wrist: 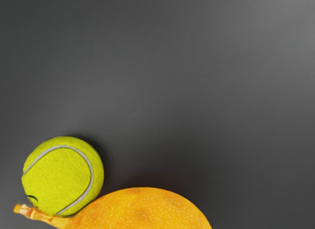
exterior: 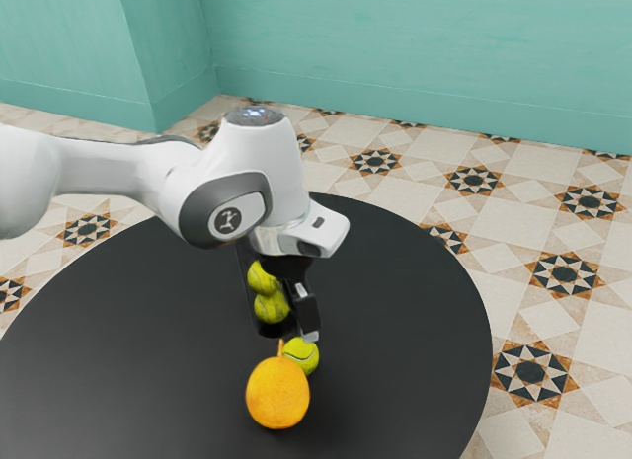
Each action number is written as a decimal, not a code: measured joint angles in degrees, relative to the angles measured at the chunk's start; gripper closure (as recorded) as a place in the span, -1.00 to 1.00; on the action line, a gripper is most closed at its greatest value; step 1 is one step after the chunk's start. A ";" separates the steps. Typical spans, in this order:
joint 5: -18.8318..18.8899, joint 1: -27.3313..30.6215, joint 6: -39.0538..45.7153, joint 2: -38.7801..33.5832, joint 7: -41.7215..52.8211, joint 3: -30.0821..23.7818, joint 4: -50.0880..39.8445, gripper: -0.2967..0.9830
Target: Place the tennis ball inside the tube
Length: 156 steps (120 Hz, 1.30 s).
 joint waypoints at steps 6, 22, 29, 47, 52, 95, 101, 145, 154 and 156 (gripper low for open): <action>-0.38 -0.07 1.35 1.51 0.26 0.14 0.09 -0.54; -1.16 -0.21 4.30 4.56 0.16 0.56 0.46 -0.54; -1.34 -0.62 5.46 5.54 0.11 1.31 0.49 -0.54; -1.56 -0.19 8.29 8.35 0.01 4.58 0.19 -0.54; -1.59 0.27 8.97 9.37 -0.01 5.16 0.17 -0.54; -3.56 0.12 14.46 16.45 -0.39 7.35 0.40 -0.54; -3.95 0.11 14.84 17.04 -0.72 7.56 0.51 -0.54; -4.72 0.10 15.97 19.20 -2.95 7.72 0.66 -0.41; -4.73 0.10 16.06 19.68 -3.25 7.72 0.68 -0.35; -4.74 0.10 16.07 19.80 -3.31 7.72 0.68 -0.34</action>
